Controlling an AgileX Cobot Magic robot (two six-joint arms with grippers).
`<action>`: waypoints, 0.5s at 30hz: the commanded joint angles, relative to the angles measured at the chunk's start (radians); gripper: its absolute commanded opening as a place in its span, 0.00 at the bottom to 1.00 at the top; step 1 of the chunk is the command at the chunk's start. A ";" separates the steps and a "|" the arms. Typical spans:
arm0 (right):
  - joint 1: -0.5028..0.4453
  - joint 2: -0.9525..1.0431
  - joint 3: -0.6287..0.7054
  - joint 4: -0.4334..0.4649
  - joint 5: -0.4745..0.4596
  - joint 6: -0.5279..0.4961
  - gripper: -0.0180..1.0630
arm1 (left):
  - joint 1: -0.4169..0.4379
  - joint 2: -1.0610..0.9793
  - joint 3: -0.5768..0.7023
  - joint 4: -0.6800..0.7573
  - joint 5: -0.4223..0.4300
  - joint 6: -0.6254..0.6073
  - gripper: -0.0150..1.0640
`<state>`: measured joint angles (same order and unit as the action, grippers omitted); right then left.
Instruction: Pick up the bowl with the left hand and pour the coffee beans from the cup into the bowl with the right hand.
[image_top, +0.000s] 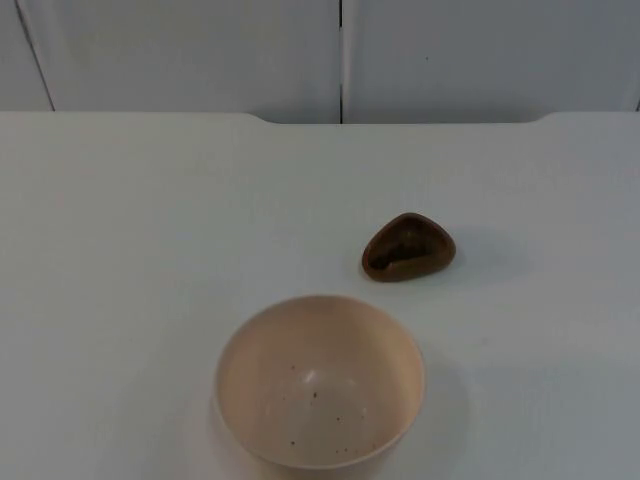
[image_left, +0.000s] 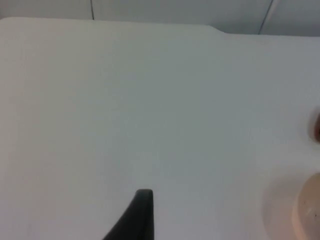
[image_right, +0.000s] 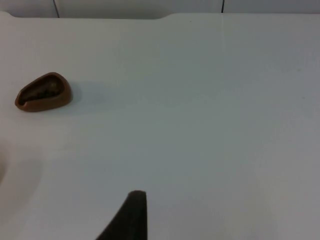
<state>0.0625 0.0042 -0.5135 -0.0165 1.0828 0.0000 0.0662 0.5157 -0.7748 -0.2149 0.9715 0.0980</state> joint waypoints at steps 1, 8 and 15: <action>-0.007 -0.004 -0.001 -0.003 -0.005 0.000 0.99 | 0.005 0.071 -0.017 -0.044 -0.012 0.039 0.99; -0.007 -0.004 -0.001 -0.003 -0.005 0.000 0.99 | 0.005 0.185 -0.017 -0.130 -0.016 0.115 0.99; -0.007 -0.004 -0.001 -0.003 -0.005 0.000 0.99 | 0.005 0.327 -0.017 -0.280 -0.018 0.241 0.99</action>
<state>0.0625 0.0042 -0.5135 -0.0165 1.0828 0.0000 0.0662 0.8340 -0.7861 -0.4612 0.9590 0.3152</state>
